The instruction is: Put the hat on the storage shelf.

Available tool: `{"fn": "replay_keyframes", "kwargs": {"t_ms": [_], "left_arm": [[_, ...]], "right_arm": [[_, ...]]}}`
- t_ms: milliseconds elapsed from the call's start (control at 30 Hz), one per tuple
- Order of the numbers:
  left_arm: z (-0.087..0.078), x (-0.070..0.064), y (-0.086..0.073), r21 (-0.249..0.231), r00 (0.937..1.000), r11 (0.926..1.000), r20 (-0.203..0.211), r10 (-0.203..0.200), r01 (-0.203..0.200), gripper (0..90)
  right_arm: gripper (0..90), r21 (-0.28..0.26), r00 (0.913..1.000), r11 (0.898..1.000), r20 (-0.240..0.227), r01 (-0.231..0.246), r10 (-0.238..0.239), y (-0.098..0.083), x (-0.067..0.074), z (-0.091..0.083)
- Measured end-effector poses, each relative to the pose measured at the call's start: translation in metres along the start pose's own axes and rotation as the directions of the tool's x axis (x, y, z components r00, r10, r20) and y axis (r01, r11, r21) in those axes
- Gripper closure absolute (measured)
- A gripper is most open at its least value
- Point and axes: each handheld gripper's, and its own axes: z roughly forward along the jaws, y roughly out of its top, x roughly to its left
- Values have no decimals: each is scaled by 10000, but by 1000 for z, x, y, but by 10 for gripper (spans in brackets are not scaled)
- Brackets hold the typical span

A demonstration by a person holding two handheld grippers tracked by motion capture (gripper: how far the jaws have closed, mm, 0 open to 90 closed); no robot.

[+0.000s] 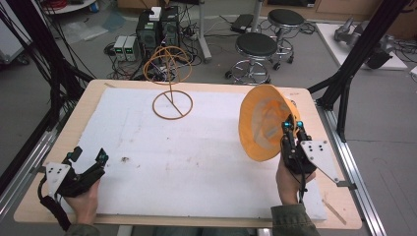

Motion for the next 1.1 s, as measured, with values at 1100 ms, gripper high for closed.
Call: {"fn": "replay_keyframes", "kwargs": {"t_ms": [1100], "left_arm": [[-2, 4, 2, -205, 10000, 9998, 38, -64, 65, 212]], "right_arm": [[862, -167, 9965, 9974, -455, -707, 698, 35, 40, 90]]}}
